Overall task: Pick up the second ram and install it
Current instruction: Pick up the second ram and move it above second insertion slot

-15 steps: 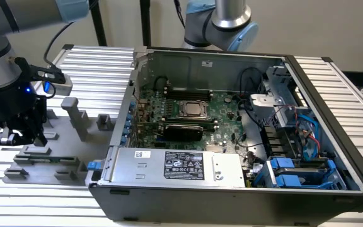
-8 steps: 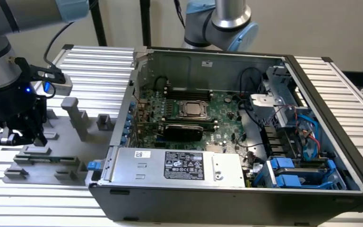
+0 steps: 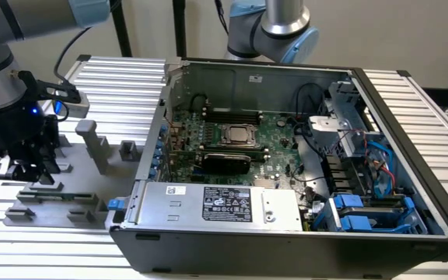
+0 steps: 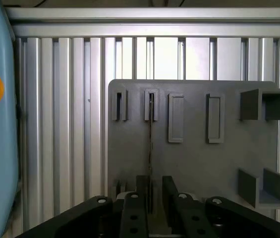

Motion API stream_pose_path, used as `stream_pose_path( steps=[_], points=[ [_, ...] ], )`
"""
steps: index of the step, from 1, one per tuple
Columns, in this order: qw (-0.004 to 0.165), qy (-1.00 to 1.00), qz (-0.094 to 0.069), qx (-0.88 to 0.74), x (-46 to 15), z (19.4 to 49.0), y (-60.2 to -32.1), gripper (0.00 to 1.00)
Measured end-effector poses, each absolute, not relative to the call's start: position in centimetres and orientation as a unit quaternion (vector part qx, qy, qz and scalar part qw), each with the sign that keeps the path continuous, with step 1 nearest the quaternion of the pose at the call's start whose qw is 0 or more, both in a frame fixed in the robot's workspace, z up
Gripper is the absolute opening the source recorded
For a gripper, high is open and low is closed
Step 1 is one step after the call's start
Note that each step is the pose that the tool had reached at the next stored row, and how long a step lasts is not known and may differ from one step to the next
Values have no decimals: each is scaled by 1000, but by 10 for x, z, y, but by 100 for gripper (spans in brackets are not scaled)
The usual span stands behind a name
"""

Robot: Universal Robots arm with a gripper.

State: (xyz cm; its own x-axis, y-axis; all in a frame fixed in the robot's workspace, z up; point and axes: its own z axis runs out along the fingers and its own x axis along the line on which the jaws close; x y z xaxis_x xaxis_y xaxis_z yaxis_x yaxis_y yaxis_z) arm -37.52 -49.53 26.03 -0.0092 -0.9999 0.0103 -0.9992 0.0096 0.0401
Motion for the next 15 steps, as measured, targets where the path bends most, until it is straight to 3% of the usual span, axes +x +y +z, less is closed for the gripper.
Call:
stream_pose_path(
  steps=[2, 3, 15],
  points=[
    [18, -710, -11, 704, -375, 260, -495, 30],
    [18, -710, -11, 704, -375, 260, -495, 36],
    [18, -706, -10, 708, -377, 242, -495, 36]
  ],
)
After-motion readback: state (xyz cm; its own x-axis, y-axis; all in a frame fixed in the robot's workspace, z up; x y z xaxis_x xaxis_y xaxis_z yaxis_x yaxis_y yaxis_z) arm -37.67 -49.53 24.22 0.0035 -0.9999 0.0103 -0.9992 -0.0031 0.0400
